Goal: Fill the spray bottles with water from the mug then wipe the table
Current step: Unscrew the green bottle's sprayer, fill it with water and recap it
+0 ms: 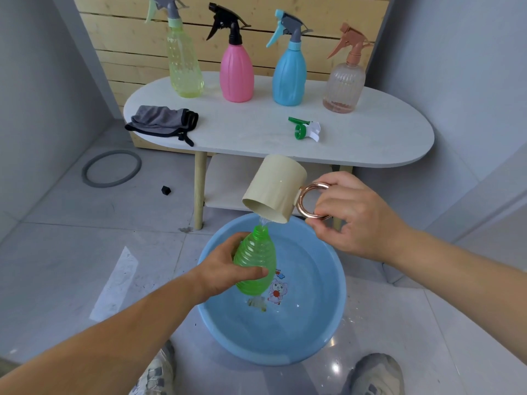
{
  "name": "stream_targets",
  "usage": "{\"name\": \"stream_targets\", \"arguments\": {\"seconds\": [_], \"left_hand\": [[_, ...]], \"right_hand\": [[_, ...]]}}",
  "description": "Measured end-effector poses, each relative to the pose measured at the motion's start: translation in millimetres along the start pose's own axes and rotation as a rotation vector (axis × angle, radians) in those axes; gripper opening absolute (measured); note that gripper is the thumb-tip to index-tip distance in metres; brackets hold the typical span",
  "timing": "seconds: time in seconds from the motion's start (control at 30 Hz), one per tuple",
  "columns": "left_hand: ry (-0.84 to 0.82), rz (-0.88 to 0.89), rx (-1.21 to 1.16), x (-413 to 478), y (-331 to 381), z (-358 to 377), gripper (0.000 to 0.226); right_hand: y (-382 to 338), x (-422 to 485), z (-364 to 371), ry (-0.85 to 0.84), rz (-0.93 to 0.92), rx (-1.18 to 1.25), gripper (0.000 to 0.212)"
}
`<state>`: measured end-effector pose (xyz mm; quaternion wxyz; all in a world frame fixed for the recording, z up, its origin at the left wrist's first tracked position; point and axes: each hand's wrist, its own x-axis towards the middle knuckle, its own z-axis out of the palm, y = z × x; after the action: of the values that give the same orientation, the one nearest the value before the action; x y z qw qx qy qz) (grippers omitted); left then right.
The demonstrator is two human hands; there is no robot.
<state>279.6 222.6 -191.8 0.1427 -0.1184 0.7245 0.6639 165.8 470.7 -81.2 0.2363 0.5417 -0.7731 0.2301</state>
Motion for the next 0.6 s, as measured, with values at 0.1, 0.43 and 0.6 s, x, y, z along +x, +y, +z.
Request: {"name": "stream_targets", "arguments": {"seconds": [0.1, 0.43, 0.6], "left_hand": [[0.002, -0.002, 0.002, -1, 2, 1, 0.088], [0.029, -0.030, 0.010, -2, -2, 1, 0.086], [0.026, -0.060, 0.032, -3, -7, 3, 0.073]], "right_hand": [[-3, -3, 4, 0.006, -0.006, -0.002, 0.019], [-7, -24, 41, -0.093, 0.821, 0.375, 0.026], [21, -67, 83, -0.401, 0.938, 0.338, 0.039]]}}
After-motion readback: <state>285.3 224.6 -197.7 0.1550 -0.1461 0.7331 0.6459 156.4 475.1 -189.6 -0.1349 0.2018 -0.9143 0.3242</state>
